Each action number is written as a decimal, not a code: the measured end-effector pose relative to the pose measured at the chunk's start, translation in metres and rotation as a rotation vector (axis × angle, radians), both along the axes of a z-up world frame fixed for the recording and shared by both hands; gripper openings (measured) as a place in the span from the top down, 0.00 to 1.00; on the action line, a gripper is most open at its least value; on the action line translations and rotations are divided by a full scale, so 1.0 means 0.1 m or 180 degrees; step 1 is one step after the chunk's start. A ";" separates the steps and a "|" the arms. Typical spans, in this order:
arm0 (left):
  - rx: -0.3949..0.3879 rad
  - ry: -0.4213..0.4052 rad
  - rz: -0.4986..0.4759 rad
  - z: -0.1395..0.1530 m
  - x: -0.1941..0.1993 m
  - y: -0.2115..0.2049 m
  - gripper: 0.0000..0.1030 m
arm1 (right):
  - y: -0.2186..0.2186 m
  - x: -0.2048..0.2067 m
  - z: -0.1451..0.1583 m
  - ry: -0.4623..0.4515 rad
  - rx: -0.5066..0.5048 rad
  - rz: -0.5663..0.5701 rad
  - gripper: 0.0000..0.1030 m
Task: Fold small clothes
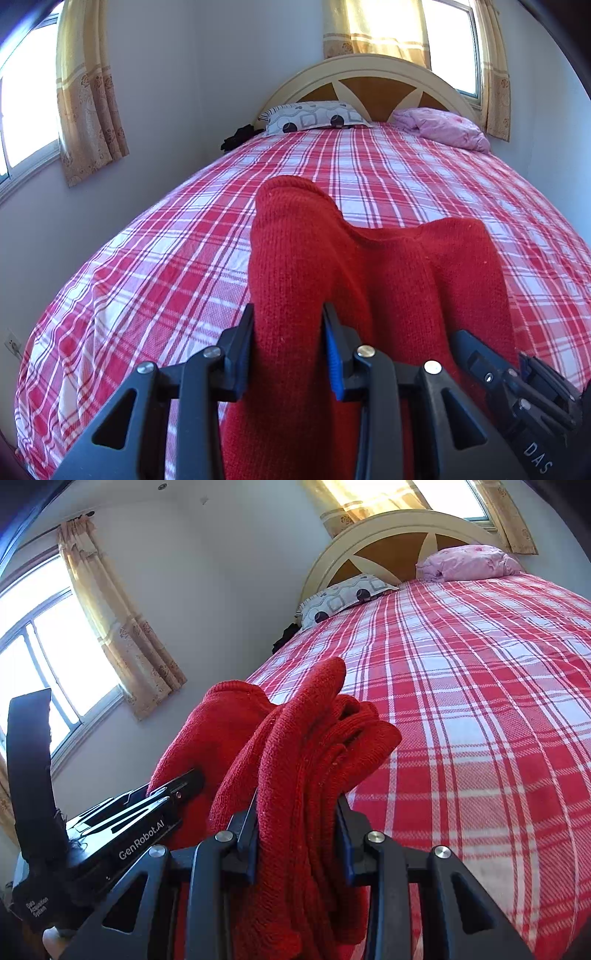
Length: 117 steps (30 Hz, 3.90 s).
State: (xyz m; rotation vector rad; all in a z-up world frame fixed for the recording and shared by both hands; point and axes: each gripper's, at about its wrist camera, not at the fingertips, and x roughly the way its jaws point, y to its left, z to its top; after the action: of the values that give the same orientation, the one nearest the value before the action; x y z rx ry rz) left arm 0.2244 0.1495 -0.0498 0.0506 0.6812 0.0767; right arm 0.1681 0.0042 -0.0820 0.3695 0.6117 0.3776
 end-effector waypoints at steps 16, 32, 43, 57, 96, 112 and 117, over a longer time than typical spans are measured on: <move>0.0247 0.0365 0.0289 -0.53 0.38 0.04 0.70 | -0.21 0.46 -0.57 0.0691 0.0190 -0.0138 0.62; -0.0239 0.0478 0.0538 -0.56 0.15 0.40 0.13 | -0.01 -0.32 -0.01 -0.0231 -0.0842 -0.0242 0.60; -0.0265 0.0480 0.0592 -0.48 -0.17 0.34 0.10 | 0.19 -0.38 -0.25 0.0056 -0.1093 0.0203 0.60; -0.0239 0.0418 0.0564 -0.48 -0.56 0.28 0.07 | -0.20 -0.62 -0.39 0.0397 -0.0468 0.0085 0.54; 0.0083 -0.0596 0.0040 0.74 -2.17 -0.32 0.00 | -0.46 -2.59 1.37 -0.0999 -0.0551 -0.0785 0.30; -0.0057 -0.0545 0.0071 0.78 -2.22 -0.40 0.00 | -0.57 -2.76 1.33 -0.1114 -0.0694 -0.0932 0.30; -0.0015 -0.0602 0.0117 0.80 -2.27 -0.42 0.00 | -0.59 -2.79 1.34 -0.1151 -0.0701 -0.0979 0.30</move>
State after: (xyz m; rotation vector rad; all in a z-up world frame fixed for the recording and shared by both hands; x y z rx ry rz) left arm -0.0027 0.1080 0.0298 0.0258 0.4935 0.1136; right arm -0.1108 -0.0551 0.0524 0.1724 0.2325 0.0751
